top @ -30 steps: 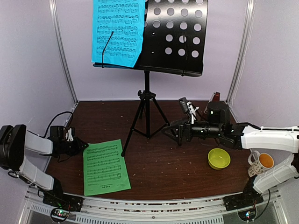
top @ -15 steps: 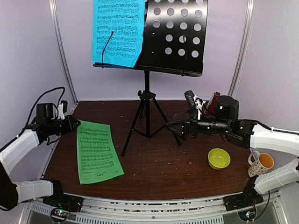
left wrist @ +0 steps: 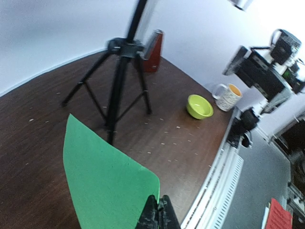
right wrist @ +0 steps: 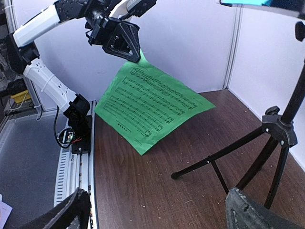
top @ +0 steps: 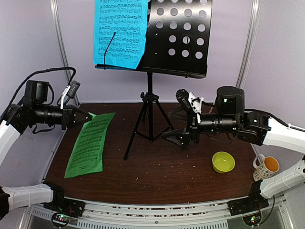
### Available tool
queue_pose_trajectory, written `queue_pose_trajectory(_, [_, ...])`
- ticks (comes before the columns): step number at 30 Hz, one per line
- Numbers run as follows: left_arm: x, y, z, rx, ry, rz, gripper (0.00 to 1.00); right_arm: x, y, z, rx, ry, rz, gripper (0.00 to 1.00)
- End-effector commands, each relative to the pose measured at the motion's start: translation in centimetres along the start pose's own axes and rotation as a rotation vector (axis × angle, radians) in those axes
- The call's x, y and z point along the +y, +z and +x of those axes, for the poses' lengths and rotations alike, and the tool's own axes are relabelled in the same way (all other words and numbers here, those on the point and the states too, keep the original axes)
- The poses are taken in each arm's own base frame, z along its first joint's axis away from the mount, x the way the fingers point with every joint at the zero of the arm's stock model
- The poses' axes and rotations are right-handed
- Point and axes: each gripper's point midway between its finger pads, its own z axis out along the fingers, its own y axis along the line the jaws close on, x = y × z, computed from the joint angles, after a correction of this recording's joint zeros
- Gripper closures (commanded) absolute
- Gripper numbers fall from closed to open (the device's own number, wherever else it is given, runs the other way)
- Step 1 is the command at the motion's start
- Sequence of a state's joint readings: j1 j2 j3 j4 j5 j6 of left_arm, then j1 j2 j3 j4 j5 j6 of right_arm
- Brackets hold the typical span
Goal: Set up the instrument practice props
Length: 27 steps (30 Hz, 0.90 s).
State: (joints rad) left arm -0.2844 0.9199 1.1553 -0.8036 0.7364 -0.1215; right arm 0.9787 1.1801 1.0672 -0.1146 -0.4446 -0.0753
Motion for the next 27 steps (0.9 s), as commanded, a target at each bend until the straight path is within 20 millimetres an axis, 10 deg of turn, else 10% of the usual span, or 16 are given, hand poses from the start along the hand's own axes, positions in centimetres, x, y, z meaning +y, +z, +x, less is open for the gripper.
queue_pose_trajectory(1, [-6.4, 0.2, 0.9, 0.093, 0.087, 0.223, 1.0, 0.9, 0.1, -0.6, 0.069, -0.136, 0.04, 0.0])
queue_pose_trajectory(15, [-14.0, 4.6, -0.3, 0.2, 0.205, 0.444, 1.0, 6.4, 4.2, -1.3, 0.206, -0.316, 0.005, 0.08])
queue_pose_trajectory(27, [-15.4, 6.8, -1.3, 0.181, 0.209, 0.502, 1.0, 5.9, 6.3, -0.3, 0.226, -0.208, 0.067, 0.47])
